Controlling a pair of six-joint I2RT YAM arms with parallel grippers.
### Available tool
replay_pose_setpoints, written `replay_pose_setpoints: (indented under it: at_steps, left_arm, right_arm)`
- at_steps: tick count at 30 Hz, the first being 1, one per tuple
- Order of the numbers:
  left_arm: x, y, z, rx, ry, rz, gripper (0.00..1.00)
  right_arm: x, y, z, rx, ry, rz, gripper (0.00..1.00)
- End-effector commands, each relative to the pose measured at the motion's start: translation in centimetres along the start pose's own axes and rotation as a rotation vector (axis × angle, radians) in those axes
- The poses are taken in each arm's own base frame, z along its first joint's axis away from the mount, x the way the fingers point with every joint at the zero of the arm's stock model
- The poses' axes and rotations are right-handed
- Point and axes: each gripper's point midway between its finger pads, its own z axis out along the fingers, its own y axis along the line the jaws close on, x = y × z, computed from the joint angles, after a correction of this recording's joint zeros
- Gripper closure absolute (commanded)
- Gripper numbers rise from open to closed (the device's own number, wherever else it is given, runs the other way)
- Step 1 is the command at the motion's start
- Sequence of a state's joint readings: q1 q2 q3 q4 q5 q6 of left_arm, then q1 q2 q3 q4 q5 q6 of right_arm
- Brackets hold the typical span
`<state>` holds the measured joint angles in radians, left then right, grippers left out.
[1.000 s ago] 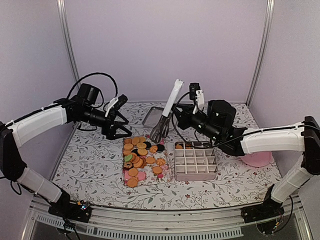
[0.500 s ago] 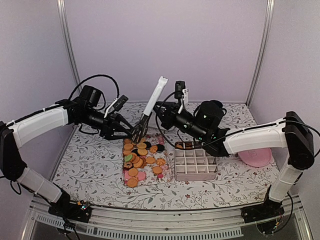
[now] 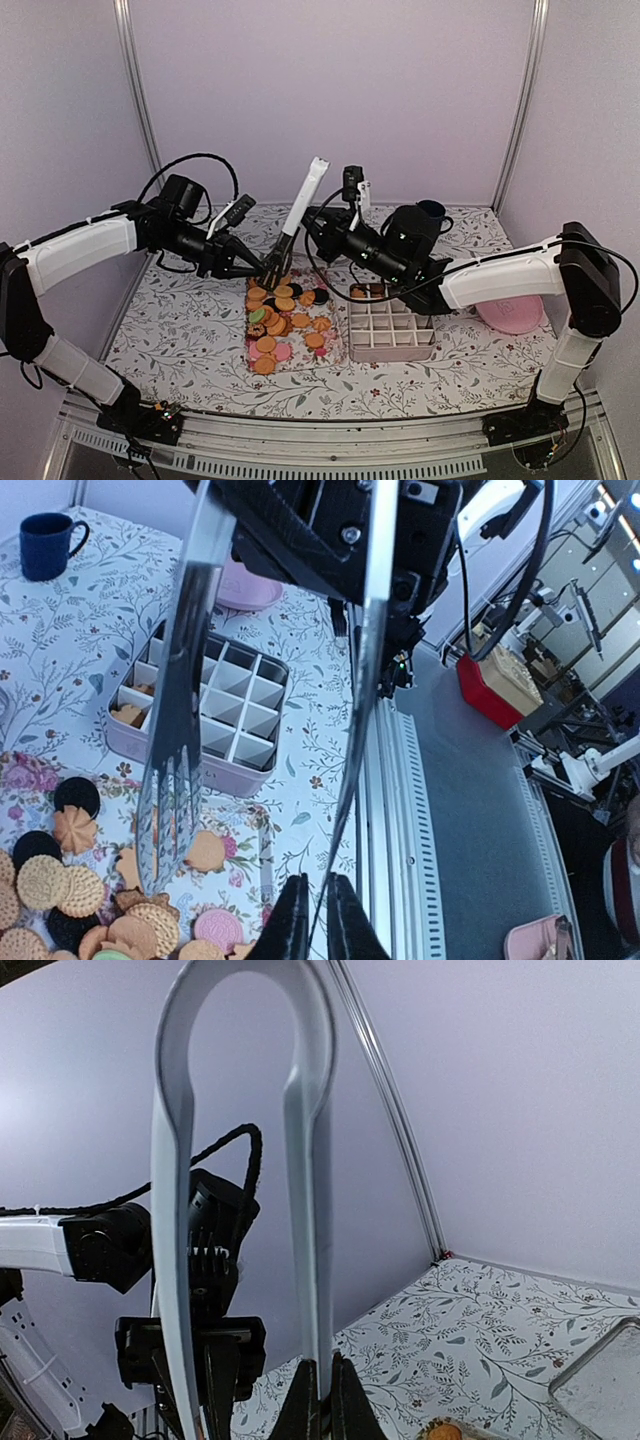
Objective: Pack the cookies
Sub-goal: Pass from the right arm to the left
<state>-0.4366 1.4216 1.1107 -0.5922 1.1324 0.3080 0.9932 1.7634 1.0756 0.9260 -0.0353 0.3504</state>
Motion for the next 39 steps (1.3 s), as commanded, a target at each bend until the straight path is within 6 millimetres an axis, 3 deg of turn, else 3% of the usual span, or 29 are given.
replay_pose_setpoints:
  at_steps: [1,8,11,16,19,21,23,24,29,32,39]
  left_arm:
    - [0.5,-1.0,0.1,0.028,0.003,0.002,0.93]
    - [0.5,-1.2,0.1,0.047,-0.001,-0.009,0.80]
    - [0.7,-1.5,0.1,0.059,0.001,-0.001,1.00]
    - [0.6,-2.0,-0.2,0.081,-0.006,0.004,1.00]
    - [0.7,-1.9,-0.2,0.073,-0.001,0.013,1.00]
    - [0.8,-1.6,-0.3,0.054,0.011,0.027,1.00]
    - [0.9,-1.2,-0.5,0.027,0.025,0.048,1.00]
    - [0.9,-1.1,-0.5,0.014,0.031,0.061,1.00]
    - [0.7,-0.2,-1.0,-0.075,0.078,0.135,1.00]
    - [0.7,-0.4,-1.1,-0.075,0.092,0.157,1.00]
    - [1.4,-0.6,-0.9,-0.073,0.117,0.174,1.00]
  right_arm:
    - [-2.0,1.2,0.9,-0.031,-0.074,-0.012,1.00]
    - [-2.2,1.9,1.8,-0.054,-0.085,-0.021,1.00]
    - [-2.2,2.1,1.8,-0.060,-0.084,-0.024,1.00]
    - [-1.9,2.2,1.6,-0.069,-0.075,-0.027,0.99]
    - [-1.7,2.3,1.1,-0.079,-0.062,-0.026,0.82]
    - [-1.7,2.6,0.5,-0.093,-0.047,-0.033,0.47]
    - [-1.6,2.9,-0.6,-0.122,-0.016,-0.039,0.24]
    - [-1.3,3.1,-1.3,-0.144,0.010,-0.038,0.17]
    - [-0.5,3.6,-4.5,-0.334,0.173,0.009,0.03]
    - [-1.0,3.0,-5.5,-0.405,0.226,0.042,0.02]
    - [-2.1,0.6,-4.4,-0.447,0.321,0.051,0.01]
